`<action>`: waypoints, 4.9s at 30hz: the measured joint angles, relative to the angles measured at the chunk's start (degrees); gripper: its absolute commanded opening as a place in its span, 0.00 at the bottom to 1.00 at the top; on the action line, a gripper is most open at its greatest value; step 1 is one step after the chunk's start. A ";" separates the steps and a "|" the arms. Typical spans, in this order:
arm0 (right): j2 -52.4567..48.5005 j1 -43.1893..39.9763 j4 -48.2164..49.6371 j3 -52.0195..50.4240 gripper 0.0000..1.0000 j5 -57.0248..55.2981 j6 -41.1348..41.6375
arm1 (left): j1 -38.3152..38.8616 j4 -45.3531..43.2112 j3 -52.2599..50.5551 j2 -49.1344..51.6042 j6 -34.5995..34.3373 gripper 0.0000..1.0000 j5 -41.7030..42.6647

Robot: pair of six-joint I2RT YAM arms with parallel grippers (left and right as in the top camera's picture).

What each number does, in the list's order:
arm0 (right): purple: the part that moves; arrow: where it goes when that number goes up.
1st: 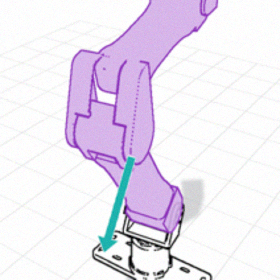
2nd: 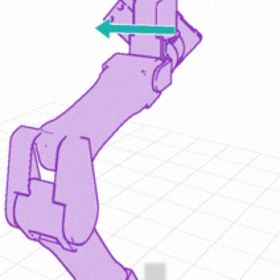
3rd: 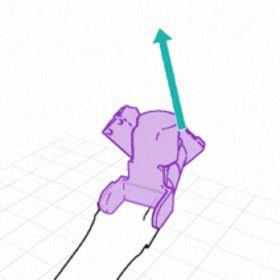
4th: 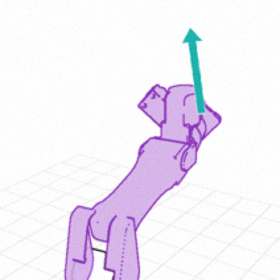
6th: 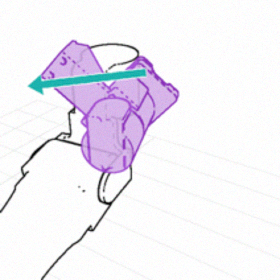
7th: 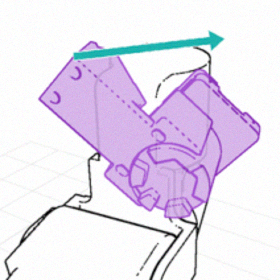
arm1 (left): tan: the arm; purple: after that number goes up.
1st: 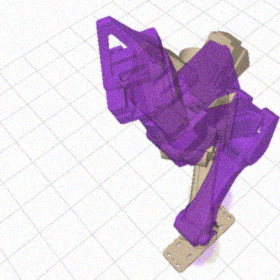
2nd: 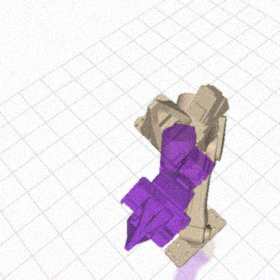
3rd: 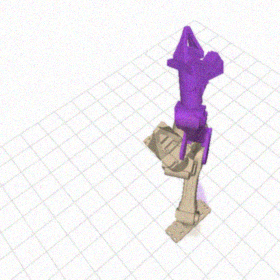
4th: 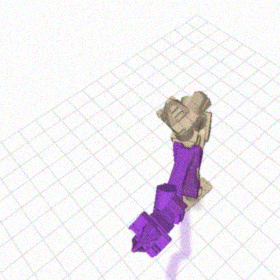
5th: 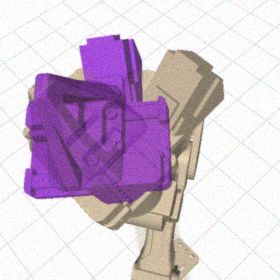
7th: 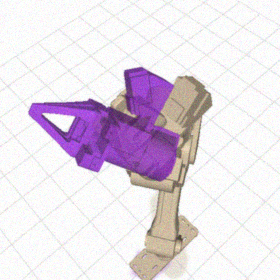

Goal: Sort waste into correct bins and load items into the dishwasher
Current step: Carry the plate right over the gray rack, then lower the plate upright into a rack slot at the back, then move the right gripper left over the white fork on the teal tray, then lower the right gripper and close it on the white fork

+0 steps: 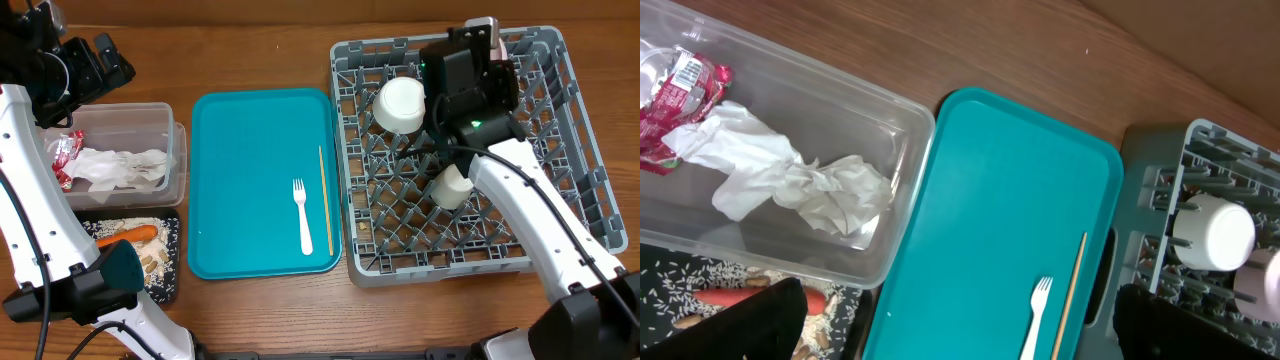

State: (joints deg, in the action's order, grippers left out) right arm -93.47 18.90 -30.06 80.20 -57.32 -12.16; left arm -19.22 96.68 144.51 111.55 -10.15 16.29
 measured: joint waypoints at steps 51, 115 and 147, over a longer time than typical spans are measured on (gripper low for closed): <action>-4.68 11.02 23.04 -0.28 1.00 -12.13 -19.63 | 0.00 0.00 0.00 0.00 0.00 1.00 0.00; -21.35 33.20 -13.66 -0.22 0.77 57.20 62.64 | 0.00 0.00 0.00 0.00 0.00 1.00 0.02; -21.57 33.16 -17.25 -0.22 0.45 57.68 64.63 | 0.00 0.00 0.00 0.00 0.00 1.00 0.02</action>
State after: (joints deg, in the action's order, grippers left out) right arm -115.04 52.05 -47.31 79.99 0.36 52.47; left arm -19.22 96.68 144.51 111.55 -10.15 16.32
